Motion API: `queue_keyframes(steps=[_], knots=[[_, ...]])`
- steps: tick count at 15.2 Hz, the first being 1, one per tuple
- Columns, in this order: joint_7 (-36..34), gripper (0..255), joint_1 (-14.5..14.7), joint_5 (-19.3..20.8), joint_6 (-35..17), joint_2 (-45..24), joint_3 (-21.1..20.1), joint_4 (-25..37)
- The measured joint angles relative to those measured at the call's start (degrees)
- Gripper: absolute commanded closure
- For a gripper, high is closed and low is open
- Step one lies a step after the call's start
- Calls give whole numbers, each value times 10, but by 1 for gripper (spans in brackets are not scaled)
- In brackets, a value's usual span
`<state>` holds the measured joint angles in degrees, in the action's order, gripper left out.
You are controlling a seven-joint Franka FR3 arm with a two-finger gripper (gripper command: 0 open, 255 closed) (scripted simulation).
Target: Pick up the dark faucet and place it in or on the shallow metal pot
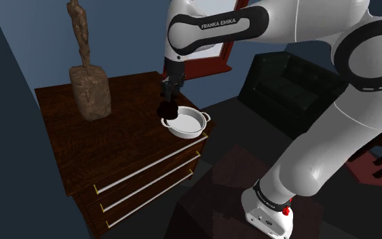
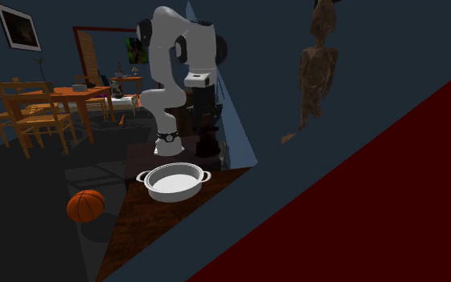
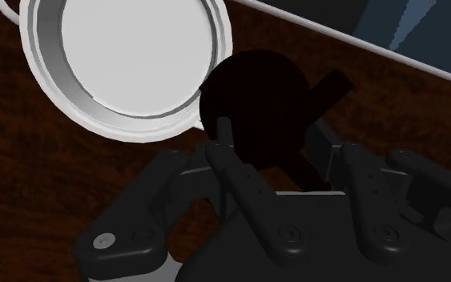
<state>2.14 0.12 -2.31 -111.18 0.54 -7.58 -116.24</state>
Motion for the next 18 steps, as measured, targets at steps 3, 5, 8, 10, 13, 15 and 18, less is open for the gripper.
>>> queue_keyframes(steps=[3, 5, 8, 10, 13, 15, 18], knots=[[39, 255, -19, 2, 4, 19, 20, -17], [64, 255, -32, 4, 11, 32, 34, -23], [105, 255, -52, 9, 16, 46, 57, -33], [132, 255, -65, 12, 17, 52, 72, -39], [140, 255, -69, 13, -3, 45, 76, -53], [142, 255, -69, 13, -18, 41, 77, -64], [142, 255, -69, 13, -41, 33, 77, -78]])
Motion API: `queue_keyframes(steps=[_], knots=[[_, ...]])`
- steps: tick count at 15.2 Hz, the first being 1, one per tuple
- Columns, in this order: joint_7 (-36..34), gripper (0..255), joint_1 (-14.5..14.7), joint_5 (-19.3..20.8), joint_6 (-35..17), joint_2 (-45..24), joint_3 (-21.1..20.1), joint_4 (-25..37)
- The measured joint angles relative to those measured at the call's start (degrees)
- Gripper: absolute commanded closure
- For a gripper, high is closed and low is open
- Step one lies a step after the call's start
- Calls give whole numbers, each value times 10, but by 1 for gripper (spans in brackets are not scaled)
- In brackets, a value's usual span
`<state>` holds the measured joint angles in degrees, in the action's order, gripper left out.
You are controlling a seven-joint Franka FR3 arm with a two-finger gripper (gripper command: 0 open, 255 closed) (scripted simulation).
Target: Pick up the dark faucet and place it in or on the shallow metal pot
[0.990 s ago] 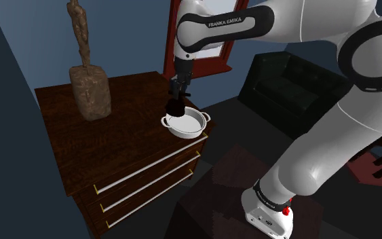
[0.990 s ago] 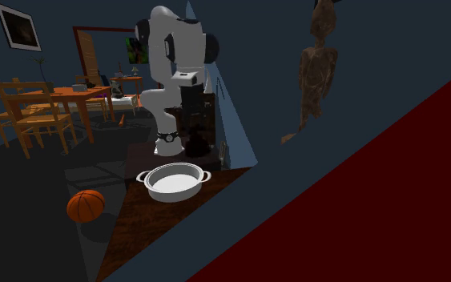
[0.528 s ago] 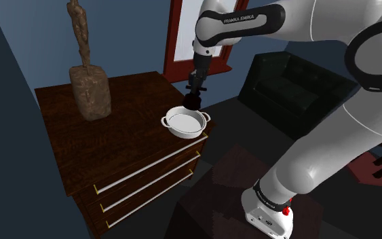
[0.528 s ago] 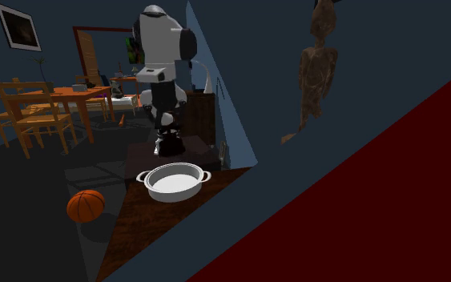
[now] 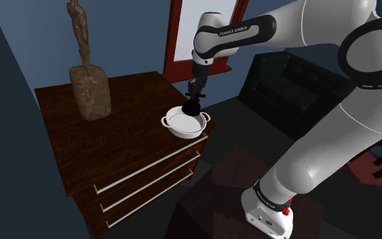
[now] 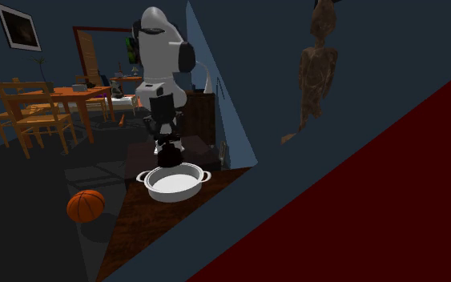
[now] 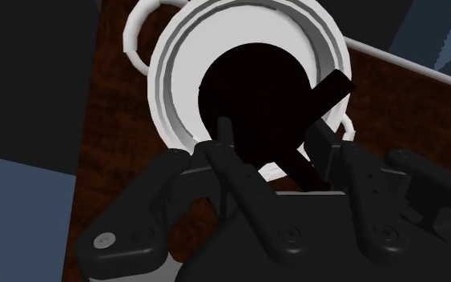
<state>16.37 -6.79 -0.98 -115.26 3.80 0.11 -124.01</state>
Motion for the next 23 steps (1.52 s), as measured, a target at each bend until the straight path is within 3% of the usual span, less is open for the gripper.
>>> queue_keyframes(steps=[12, 18, 19, 23], knots=[[2, 255, 0, -1, -89, -39, 0, -50], [3, 255, 0, -1, -94, -44, 0, -51], [3, 0, 0, -1, -95, -44, 0, -51], [3, 0, 0, -1, -95, -44, 0, -50]])
